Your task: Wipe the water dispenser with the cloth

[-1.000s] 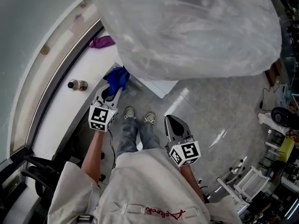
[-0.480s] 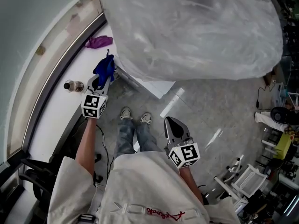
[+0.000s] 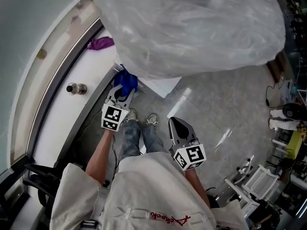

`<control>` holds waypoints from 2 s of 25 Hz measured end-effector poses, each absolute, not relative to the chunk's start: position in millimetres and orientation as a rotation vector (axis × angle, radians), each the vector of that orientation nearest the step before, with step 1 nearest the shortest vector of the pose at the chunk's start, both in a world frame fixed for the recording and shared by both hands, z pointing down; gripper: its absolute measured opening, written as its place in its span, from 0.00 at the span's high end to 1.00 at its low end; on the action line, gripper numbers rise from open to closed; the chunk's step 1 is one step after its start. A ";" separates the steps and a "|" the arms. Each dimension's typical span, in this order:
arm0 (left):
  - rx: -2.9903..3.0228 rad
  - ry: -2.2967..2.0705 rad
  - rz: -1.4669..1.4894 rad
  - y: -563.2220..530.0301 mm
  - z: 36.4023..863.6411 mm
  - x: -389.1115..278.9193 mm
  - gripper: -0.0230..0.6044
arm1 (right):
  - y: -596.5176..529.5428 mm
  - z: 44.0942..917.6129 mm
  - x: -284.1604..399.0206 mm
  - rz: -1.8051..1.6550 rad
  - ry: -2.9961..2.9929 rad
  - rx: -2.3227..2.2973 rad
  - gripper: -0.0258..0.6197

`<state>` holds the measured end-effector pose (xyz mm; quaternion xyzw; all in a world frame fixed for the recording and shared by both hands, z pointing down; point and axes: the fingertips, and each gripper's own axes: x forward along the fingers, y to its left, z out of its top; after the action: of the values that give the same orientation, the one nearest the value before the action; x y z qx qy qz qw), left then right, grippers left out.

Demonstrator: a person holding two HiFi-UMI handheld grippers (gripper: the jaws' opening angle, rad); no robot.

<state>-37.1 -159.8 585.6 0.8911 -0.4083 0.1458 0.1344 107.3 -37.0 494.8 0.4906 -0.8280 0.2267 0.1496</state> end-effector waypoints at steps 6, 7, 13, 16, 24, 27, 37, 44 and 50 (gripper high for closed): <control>2.633 -1.021 0.401 -123.4 586.9 21.1 0.83 | -31.0 495.6 118.6 0.655 -2.360 1.437 0.94; 2.637 -0.998 0.398 -118.3 587.1 29.1 0.83 | -30.3 495.9 121.3 0.655 -2.355 1.443 0.94; 2.694 -0.882 0.424 -93.8 590.9 65.8 0.83 | -26.3 495.3 132.1 0.649 -2.338 1.465 0.94; 2.711 -0.869 0.434 -89.9 591.5 73.7 0.83 | -23.2 495.0 136.0 0.649 -2.331 1.467 0.94; 2.705 -1.005 0.410 -98.9 583.0 32.3 0.83 | -20.8 497.7 132.8 0.651 -2.344 1.425 0.94; 2.641 -1.162 0.394 -115.8 583.1 -17.0 0.83 | -20.1 501.3 125.7 0.657 -2.354 1.394 0.94; 2.434 -1.529 0.499 -196.6 632.2 -152.4 0.83 | -10.8 515.8 121.2 0.666 -2.320 1.339 0.94; 2.485 -1.478 0.531 -223.7 644.6 -132.2 0.83 | -7.9 519.0 126.4 0.663 -2.293 1.346 0.94; 2.539 -1.414 0.473 -200.8 632.5 -95.7 0.83 | -5.8 515.7 133.5 0.662 -2.294 1.367 0.94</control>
<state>-95.7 -200.8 632.5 0.8582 -0.4778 0.1598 0.0985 133.5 -5.8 515.7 0.4875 -0.8179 0.2361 0.1938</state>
